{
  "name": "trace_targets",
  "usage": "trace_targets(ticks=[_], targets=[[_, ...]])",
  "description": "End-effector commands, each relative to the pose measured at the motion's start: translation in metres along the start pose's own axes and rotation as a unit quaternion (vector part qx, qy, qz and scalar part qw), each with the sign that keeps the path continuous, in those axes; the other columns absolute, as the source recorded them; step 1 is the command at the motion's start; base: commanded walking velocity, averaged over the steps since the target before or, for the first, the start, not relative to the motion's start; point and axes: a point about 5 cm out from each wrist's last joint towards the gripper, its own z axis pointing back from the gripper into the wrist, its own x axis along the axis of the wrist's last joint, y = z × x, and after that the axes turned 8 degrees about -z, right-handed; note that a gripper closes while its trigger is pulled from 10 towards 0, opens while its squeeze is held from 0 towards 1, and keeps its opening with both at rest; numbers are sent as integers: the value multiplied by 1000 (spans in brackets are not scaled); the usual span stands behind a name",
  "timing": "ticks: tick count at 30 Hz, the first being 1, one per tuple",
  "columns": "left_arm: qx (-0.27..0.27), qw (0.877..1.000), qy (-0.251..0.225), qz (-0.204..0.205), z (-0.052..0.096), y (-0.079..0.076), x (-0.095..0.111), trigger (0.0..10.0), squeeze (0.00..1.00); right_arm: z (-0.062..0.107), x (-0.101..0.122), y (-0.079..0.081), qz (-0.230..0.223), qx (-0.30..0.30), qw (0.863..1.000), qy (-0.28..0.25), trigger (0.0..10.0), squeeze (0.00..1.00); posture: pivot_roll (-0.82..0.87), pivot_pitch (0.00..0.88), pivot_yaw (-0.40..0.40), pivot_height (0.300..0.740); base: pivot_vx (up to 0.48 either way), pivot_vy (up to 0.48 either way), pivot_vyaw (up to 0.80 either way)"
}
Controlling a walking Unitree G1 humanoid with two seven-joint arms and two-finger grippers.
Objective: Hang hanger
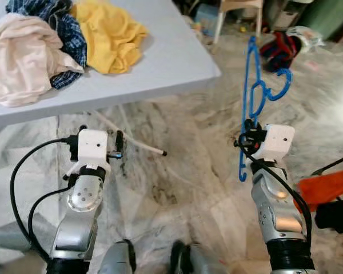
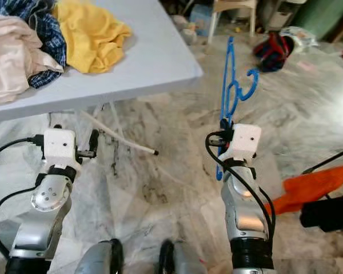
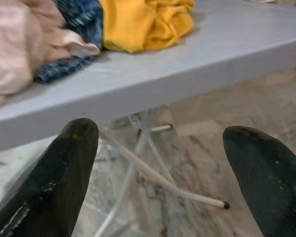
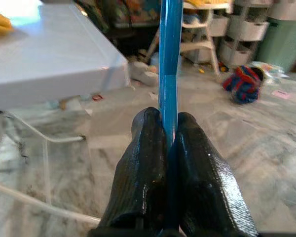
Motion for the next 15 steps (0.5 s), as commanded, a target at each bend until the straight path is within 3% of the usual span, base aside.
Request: trace_targets(ticks=[1,15], targets=[[-5,1000,14,9,0,-5,-5,10000,0,5,-7,-12,2,-21,1000,12,10000,0,165,250,-96,740,0,0,-469],[-14,998,57,28,12,-11,-23,10000,0,20,-18,-17,2,-34,999,33,10000,0,156,239,-86,740,0,0,-769]])
